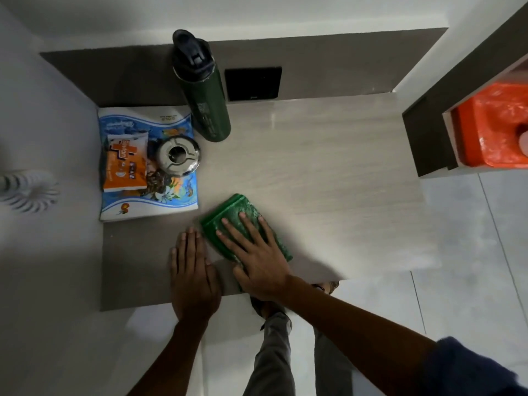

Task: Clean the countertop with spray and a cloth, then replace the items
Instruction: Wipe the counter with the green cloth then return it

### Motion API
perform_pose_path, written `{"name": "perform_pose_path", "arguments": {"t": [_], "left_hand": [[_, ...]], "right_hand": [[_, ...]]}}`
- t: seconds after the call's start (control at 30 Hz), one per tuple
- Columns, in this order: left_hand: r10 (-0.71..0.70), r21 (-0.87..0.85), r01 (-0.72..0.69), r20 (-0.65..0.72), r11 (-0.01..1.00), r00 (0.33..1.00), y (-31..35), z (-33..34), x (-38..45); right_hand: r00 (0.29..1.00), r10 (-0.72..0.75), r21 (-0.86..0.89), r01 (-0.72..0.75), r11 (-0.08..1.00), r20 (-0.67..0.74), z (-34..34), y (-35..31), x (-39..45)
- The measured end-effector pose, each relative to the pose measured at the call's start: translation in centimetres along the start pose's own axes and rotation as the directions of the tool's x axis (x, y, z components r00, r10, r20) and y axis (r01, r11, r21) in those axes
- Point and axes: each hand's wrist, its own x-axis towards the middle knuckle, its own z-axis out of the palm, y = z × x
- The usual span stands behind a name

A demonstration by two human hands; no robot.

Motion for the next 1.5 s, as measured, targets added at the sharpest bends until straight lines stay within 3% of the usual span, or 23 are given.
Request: {"name": "perform_pose_path", "arguments": {"t": [0.3, 0.43, 0.5, 0.57, 0.67, 0.8, 0.9, 1.03, 1.1, 1.33, 1.5], "left_hand": [[0.038, 0.007, -0.038, -0.066, 0.999, 0.997, -0.1, 0.2, -0.3], [0.024, 0.020, -0.023, -0.056, 1.000, 0.998, 0.3, -0.4, -0.3], [0.008, 0.028, -0.007, -0.059, 1.000, 0.998, 0.7, -0.6, 0.0], [-0.003, 0.025, 0.004, -0.064, 1.000, 0.998, 0.8, -0.6, 0.1], [0.003, 0.029, -0.001, -0.078, 1.000, 0.997, 0.6, -0.7, 0.1], [-0.041, 0.004, 0.041, -0.026, 0.999, 0.999, 0.9, -0.6, 0.1], [-0.064, 0.003, 0.064, 0.032, 0.998, 0.997, 0.8, -0.6, 0.4], [-0.079, -0.013, 0.080, 0.031, 0.997, 0.996, 0.8, -0.4, 0.3], [-0.077, -0.008, 0.078, 0.020, 0.997, 0.997, 0.9, -0.4, 0.2], [-0.064, 0.005, 0.064, -0.015, 0.998, 0.998, 0.8, -0.3, 0.2], [-0.048, -0.010, 0.048, -0.045, 0.999, 0.998, 0.8, -0.3, 0.2]], "right_hand": [[1.000, 0.005, 0.031, -0.006, 1.000, 0.022, 1.0, -1.3, -5.9], [0.999, -0.034, 0.026, 0.034, 0.999, 0.010, 0.4, 1.5, -8.3], [0.999, 0.033, 0.001, -0.033, 0.999, -0.013, -0.5, 4.8, -9.6], [0.975, 0.221, -0.013, -0.221, 0.975, -0.029, -1.9, 8.4, -11.0], [0.865, 0.492, 0.006, -0.494, 0.869, -0.095, -4.3, 13.4, -12.8], [0.607, 0.788, 0.114, -0.780, 0.615, -0.104, -8.0, 19.2, -13.0], [0.474, 0.875, 0.185, -0.855, 0.484, -0.097, -10.3, 22.5, -9.8], [0.402, 0.909, 0.237, -0.878, 0.416, -0.109, -12.3, 25.1, -1.7], [0.439, 0.891, 0.227, -0.861, 0.455, -0.119, -12.4, 24.5, 2.6], [0.825, 0.561, 0.072, -0.557, 0.827, -0.068, -9.0, 12.8, 11.6], [0.941, 0.337, 0.059, -0.336, 0.940, -0.009, -5.7, 4.7, 10.9]]}}
